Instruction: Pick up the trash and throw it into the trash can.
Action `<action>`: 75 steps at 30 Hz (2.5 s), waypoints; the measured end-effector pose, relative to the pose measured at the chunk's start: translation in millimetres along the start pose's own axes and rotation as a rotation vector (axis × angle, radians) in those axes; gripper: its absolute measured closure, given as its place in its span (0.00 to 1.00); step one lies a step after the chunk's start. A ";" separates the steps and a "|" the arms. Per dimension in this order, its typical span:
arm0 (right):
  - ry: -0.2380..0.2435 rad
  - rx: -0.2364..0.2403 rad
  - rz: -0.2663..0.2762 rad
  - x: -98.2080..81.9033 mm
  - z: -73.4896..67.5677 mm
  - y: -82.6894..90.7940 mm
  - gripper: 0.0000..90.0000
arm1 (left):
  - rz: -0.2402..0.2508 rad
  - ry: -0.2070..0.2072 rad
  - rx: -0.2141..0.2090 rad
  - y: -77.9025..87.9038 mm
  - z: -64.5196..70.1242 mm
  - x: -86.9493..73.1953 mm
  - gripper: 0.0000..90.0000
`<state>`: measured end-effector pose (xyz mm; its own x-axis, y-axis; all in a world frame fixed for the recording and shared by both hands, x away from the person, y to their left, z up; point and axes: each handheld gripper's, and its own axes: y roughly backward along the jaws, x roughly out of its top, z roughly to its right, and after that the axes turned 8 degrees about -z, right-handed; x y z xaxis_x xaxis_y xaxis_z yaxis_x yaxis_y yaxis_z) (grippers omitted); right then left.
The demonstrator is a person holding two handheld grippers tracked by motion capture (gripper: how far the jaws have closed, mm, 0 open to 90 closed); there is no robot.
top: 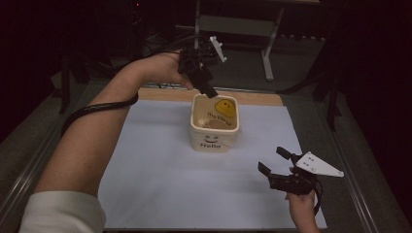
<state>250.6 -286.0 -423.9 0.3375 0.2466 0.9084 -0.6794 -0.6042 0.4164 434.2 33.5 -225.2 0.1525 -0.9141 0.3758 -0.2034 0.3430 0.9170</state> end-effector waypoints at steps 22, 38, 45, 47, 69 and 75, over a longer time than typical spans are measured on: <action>0.004 0.005 -0.011 0.4 -2.8 -3.2 0.15 | 0.119 0.097 -0.096 14.2 18.2 -63.9 0.09; 0.005 0.008 -0.019 0.3 -4.3 -5.5 0.15 | 0.159 0.120 -0.060 7.4 49.7 -112.8 0.02; 0.009 0.010 -0.019 0.5 -5.1 -5.8 0.15 | 0.163 0.144 -0.070 -3.2 64.5 -134.2 0.02; 0.009 0.009 -0.020 0.5 -5.2 -5.7 0.15 | 0.171 0.153 -0.077 -5.8 68.7 -140.5 0.02; 0.009 0.008 -0.021 0.9 -5.7 -6.2 0.15 | 0.273 0.193 -0.114 -38.2 120.5 -206.0 0.02; 0.007 0.007 -0.023 0.6 -5.7 -6.6 0.15 | 0.291 0.223 -0.130 -55.1 136.8 -218.5 0.02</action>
<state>251.6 -277.5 -425.9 0.3485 0.2663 0.8987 -0.6668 -0.6034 0.4374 279.7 184.8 -376.1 0.3163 -0.7097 0.6294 -0.1473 0.6187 0.7717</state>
